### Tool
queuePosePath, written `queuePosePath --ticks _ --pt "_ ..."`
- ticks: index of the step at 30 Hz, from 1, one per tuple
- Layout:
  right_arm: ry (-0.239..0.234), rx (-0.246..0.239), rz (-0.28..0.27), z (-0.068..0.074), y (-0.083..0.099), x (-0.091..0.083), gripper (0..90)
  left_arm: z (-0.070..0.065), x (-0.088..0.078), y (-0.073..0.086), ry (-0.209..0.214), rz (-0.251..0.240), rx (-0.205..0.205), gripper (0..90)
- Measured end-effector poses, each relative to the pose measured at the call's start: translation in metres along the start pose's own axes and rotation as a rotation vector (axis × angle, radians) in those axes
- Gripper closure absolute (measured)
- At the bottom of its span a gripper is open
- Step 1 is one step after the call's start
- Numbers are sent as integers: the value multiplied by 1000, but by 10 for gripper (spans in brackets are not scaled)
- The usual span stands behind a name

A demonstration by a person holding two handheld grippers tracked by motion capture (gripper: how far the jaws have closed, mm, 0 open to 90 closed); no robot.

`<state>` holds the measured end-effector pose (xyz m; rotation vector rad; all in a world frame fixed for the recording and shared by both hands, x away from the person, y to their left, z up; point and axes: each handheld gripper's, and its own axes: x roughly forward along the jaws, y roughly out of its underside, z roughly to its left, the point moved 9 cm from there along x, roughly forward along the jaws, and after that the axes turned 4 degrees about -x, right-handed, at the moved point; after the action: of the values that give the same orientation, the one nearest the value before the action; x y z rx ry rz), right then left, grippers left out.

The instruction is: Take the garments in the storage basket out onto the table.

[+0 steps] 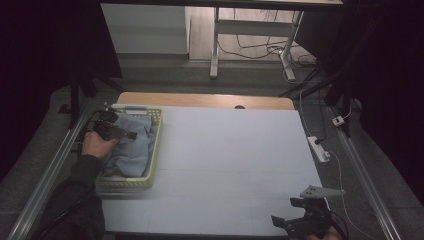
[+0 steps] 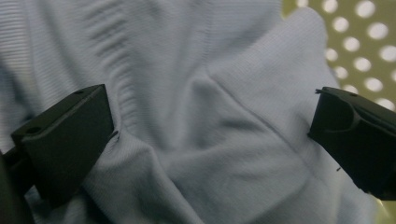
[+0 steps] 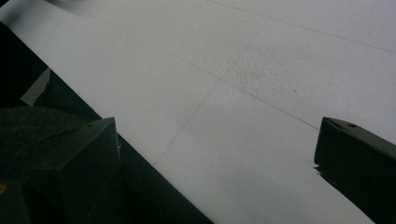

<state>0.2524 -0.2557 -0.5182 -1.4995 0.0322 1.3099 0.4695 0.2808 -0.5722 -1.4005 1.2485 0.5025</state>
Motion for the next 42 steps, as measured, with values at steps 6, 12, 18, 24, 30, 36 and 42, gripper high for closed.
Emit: queuePosePath --ticks 6,12,18,24,30,36,42 --pt "1 -7 4 1 0 0 1 -10 16 20 23 131 56 0" --pt "3 -11 5 1 0 0 2 -13 29 27 -100 129 110 0" --pt "4 -16 11 2 1 1 2 -13 21 31 -158 120 112 341" --pt "7 -19 15 2 1 1 2 -16 16 31 -144 142 33 617" --pt "5 -17 15 1 1 1 4 -19 15 30 -161 147 -16 669" --pt "5 -14 14 1 1 1 15 -21 7 27 -151 101 -16 677" --pt "6 -18 10 2 1 1 15 -27 -6 22 -142 50 -12 678"
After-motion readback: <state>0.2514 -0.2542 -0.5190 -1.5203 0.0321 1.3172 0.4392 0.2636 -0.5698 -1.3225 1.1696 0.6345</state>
